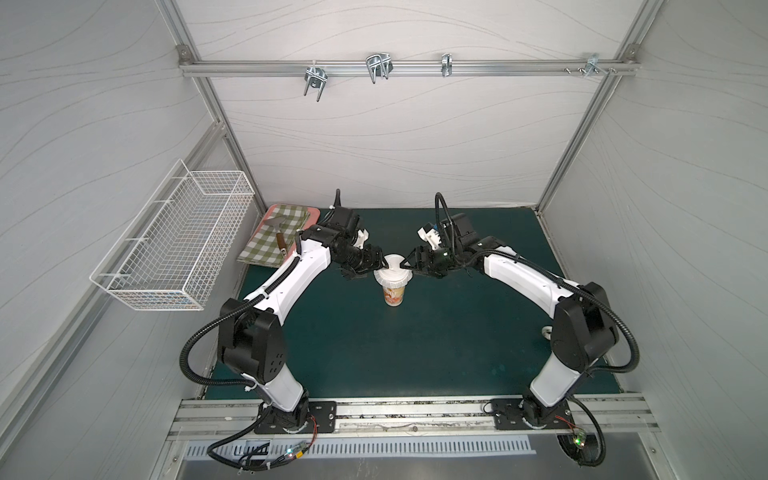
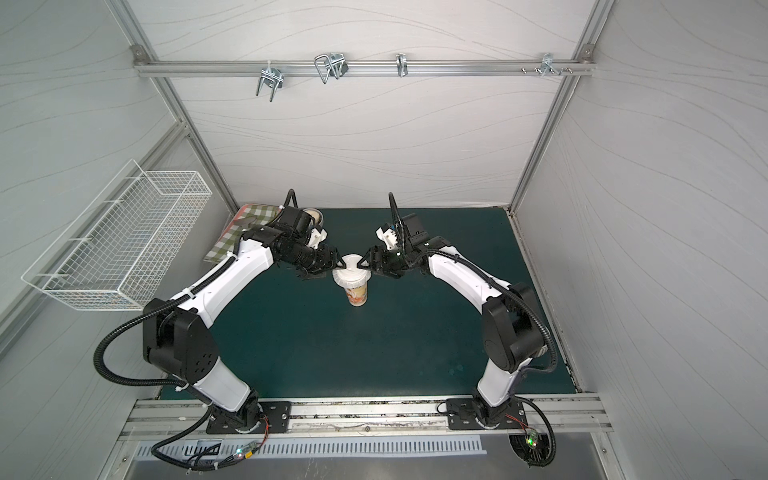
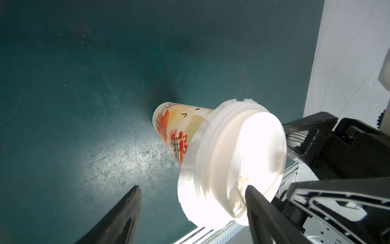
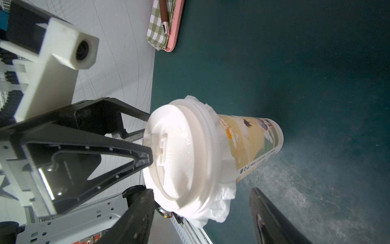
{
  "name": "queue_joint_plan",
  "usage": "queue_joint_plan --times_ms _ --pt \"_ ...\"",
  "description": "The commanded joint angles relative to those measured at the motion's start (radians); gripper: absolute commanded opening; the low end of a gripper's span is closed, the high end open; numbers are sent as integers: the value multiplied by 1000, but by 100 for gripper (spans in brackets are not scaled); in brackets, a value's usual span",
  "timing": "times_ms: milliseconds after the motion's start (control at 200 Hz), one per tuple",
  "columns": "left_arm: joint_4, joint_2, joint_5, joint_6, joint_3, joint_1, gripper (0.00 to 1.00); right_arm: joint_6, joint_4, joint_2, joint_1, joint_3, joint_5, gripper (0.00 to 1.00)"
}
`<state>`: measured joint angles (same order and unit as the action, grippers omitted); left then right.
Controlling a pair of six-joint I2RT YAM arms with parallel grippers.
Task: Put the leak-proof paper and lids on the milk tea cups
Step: Secure the cup lid on the cup.
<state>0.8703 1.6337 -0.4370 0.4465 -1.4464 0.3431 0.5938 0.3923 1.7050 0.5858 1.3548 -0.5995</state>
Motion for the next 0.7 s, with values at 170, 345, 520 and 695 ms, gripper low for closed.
queue_joint_plan --times_ms 170,345,520,695 --pt "-22 -41 -3 -8 11 4 79 -16 16 -20 12 -22 7 71" --pt "-27 -44 -8 -9 20 5 79 -17 12 -18 14 -32 8 67" --pt "-34 -51 -10 -11 33 5 79 -22 11 -20 16 -42 7 65" --pt "-40 -51 -10 -11 49 5 79 -26 10 -19 16 -54 11 64"
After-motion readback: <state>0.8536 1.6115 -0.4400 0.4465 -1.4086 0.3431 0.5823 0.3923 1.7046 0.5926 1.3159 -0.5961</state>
